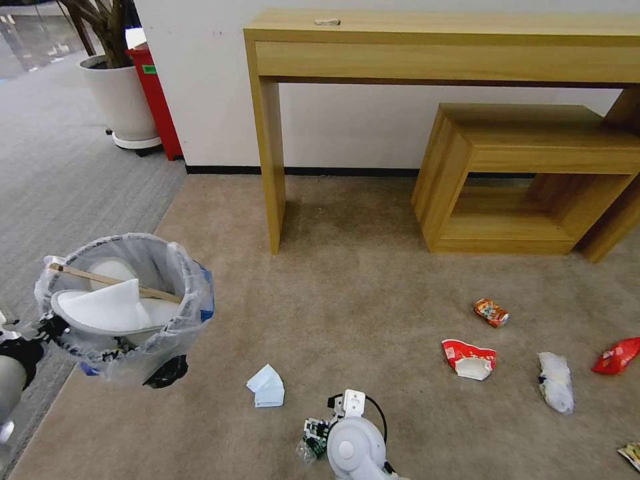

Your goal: Pick up the trash bin and place the garbage on the floor into it.

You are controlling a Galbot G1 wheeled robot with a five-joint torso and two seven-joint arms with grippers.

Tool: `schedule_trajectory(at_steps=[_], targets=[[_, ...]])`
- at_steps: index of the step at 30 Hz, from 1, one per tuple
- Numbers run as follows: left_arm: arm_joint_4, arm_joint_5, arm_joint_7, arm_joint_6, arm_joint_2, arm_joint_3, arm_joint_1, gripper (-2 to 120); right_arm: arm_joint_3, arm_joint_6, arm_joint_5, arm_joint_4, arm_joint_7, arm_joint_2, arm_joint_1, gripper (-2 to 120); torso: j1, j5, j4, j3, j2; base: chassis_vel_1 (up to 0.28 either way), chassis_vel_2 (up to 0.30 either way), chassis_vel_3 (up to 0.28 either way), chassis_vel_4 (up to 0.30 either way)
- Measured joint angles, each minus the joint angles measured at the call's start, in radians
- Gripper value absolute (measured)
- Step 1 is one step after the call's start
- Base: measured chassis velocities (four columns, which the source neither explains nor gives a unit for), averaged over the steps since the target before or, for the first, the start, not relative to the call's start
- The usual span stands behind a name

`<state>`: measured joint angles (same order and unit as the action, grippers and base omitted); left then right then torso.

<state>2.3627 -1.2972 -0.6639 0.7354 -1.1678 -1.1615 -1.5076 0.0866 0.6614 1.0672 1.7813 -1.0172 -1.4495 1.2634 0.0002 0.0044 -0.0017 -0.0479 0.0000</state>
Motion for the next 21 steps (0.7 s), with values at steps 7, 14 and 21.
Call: schedule_trajectory(at_steps=[7, 14, 21], targets=[[-0.002, 0.011, 0.004, 0.0, -0.01, 0.012, -0.002, 1, -0.019, 0.019, 0.061, 0.095, -0.015, 0.027, -0.005, 100, 0.0, -0.0034, -0.0002, 0.0, 0.0, 0.0, 0.0, 0.0, 0.0], [-0.004, 0.019, 0.004, 0.0, -0.013, 0.02, 0.001, 1, -0.046, 0.042, 0.07, 0.115, -0.022, 0.073, -0.006, 100, 0.0, -0.004, -0.0002, 0.0, 0.0, 0.0, 0.0, 0.0, 0.0], [0.001, 0.056, 0.005, 0.0, -0.027, 0.063, 0.008, 1, -0.046, 0.074, 0.021, 0.074, 0.084, 0.183, -0.086, 100, 0.0, -0.0042, -0.0003, 0.0, 0.0, 0.0, 0.0, 0.0, 0.0]])
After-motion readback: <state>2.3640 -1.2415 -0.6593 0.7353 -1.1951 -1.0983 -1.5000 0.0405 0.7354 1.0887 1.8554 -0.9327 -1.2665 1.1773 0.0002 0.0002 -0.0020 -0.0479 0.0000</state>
